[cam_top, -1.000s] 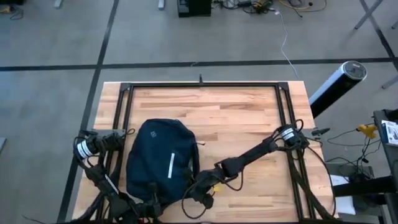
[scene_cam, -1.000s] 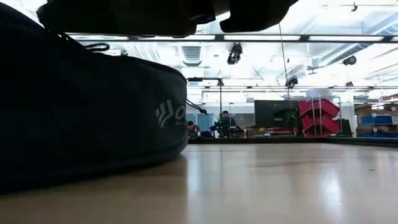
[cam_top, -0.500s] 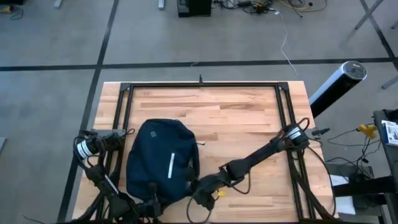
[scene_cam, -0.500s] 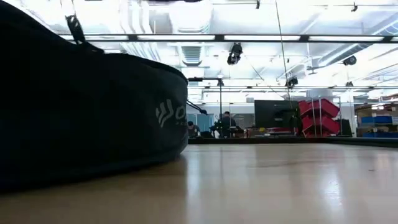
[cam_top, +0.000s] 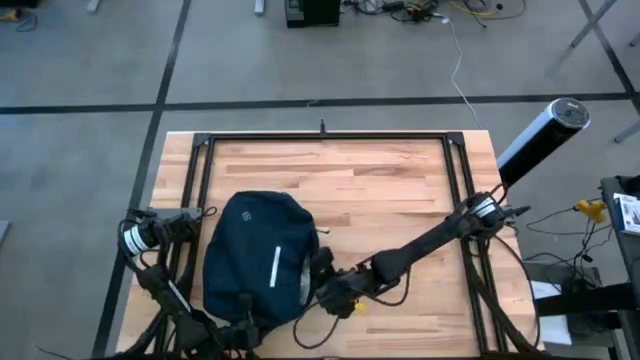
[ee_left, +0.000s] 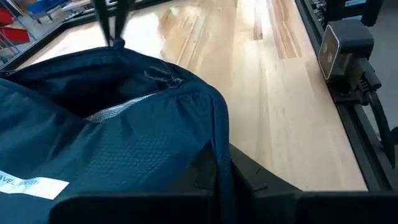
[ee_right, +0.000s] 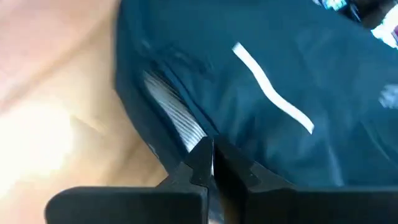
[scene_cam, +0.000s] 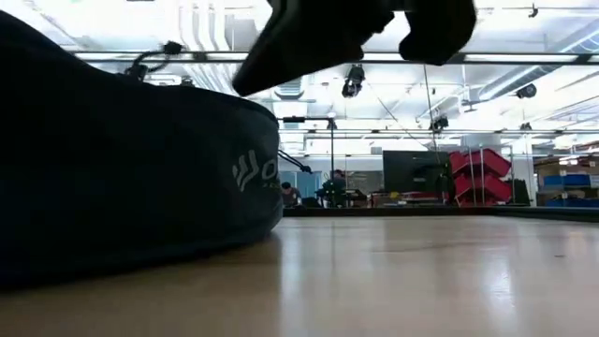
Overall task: Unpack backpack
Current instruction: Close the blue backpack
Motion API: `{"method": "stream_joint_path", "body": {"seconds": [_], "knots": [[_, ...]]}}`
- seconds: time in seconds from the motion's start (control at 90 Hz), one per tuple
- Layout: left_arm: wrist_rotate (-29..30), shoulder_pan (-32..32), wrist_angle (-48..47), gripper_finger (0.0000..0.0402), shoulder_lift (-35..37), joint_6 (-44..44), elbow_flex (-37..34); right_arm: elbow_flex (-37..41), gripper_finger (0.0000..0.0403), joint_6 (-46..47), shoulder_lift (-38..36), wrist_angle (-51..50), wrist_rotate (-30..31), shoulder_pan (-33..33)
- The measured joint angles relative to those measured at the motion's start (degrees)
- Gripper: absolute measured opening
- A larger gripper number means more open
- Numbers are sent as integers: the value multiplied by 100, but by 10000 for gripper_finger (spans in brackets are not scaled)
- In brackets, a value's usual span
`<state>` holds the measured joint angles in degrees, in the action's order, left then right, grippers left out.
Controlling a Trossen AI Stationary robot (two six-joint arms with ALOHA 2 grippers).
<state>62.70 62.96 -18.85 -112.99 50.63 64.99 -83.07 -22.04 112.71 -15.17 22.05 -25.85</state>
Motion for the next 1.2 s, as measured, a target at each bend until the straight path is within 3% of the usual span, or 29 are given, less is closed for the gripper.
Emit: {"method": "stream_joint_path", "body": {"seconds": [0.178, 0.433, 0.589, 0.767, 0.967, 1.2], "knots": [[-3, 2, 0, 0, 0, -4, 0, 24, 1, 203, -53, -145, 99, 2], [-1, 2, 0, 0, 0, -11, 0, 24, 5, 637, 39, 943, -1575, 14], [-1, 2, 11, 0, 0, 1, 0, 24, 47, 2410, 223, 1623, -1519, 294], [0, 2, 6, 0, 0, 27, 0, 28, 112, 3926, 502, 1586, -2300, 623], [-25, 2, -15, 0, 0, -37, 0, 31, 160, 4573, 550, 1904, -2724, 618], [-29, 0, -39, 0, 2, -63, 0, 28, 164, 5139, 632, 2054, -2675, 570]]}}
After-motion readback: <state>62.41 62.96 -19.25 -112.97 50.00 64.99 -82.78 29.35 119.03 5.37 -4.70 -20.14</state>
